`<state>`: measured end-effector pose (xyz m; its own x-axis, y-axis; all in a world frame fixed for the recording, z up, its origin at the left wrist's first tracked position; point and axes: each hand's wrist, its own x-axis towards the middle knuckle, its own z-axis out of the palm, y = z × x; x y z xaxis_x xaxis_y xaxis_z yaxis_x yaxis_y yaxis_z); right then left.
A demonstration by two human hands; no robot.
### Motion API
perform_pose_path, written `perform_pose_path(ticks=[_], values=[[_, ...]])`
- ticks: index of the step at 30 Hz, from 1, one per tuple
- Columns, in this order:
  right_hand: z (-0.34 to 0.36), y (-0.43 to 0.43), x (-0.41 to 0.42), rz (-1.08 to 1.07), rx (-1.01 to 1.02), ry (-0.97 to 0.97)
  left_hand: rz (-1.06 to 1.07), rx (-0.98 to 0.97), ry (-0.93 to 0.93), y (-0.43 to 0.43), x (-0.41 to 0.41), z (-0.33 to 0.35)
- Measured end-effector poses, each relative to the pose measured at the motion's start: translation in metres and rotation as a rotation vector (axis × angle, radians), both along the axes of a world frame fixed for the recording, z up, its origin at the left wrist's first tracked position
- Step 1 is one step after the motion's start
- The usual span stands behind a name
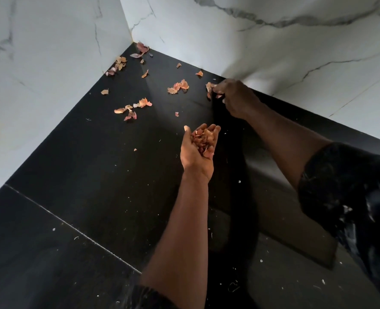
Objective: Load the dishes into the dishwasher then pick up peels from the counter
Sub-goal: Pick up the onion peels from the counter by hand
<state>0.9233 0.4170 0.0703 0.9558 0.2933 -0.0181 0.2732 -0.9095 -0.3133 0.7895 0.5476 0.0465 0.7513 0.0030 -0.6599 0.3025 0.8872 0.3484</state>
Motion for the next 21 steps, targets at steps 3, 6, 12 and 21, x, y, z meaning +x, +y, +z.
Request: perform_pose_path(ticks=[3, 6, 12, 21], values=[[-0.007, -0.01, -0.01, -0.04, -0.024, -0.058, -0.004, 0.003, -0.008, 0.0, 0.0, -0.001], [-0.009, -0.018, -0.018, -0.107, 0.016, -0.104, -0.003, -0.001, -0.006, -0.001, 0.001, -0.002], [0.01, -0.01, -0.04, -0.143, 0.261, -0.178, -0.004, -0.008, 0.004, -0.001, 0.001, 0.0], [0.026, 0.014, -0.11, 0.223, 0.228, 0.021, -0.039, 0.083, 0.03, 0.0, -0.002, 0.004]])
